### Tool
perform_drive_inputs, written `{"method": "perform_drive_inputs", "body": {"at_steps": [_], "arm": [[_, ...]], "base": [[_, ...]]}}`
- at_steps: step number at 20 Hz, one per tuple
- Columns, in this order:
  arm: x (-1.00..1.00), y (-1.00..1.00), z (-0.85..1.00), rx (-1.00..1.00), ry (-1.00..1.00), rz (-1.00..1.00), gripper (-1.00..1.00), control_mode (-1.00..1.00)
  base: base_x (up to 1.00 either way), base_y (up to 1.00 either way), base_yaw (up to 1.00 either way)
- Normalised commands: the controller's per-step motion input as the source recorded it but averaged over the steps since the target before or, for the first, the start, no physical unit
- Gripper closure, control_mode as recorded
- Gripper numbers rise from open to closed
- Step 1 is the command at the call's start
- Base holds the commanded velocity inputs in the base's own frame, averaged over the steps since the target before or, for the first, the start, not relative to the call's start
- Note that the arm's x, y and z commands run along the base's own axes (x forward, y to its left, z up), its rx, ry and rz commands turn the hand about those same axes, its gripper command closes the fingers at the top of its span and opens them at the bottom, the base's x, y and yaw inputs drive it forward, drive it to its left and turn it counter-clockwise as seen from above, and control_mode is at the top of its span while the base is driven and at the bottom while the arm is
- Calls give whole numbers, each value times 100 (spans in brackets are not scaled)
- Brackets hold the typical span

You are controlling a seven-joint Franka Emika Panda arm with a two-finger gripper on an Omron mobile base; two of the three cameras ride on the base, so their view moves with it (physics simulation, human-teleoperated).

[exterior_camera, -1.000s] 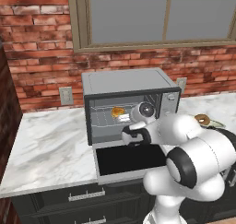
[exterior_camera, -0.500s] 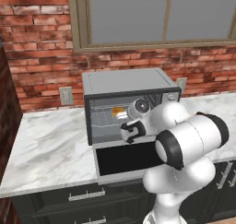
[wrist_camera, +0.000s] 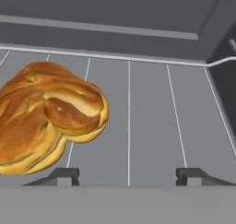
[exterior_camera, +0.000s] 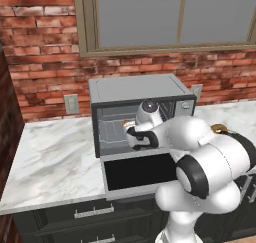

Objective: Pick up the heated bread from the toaster oven and place it in the bowl. Then move the bread bowl to the dining counter.

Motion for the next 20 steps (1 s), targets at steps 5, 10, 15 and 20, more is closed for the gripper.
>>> {"method": "perform_drive_inputs", "body": {"at_steps": [5, 10, 15, 20], "arm": [[-100, 0, -45, 0, 23, 0, -100, -100], [-100, 0, -44, 0, 18, 0, -100, -100], [-100, 1, -47, 0, 17, 0, -100, -100], [-42, 39, 19, 1, -18, 0, -100, -100]], "base": [[0, 0, 0], [0, 0, 0], [0, 0, 0], [0, 0, 0]]}}
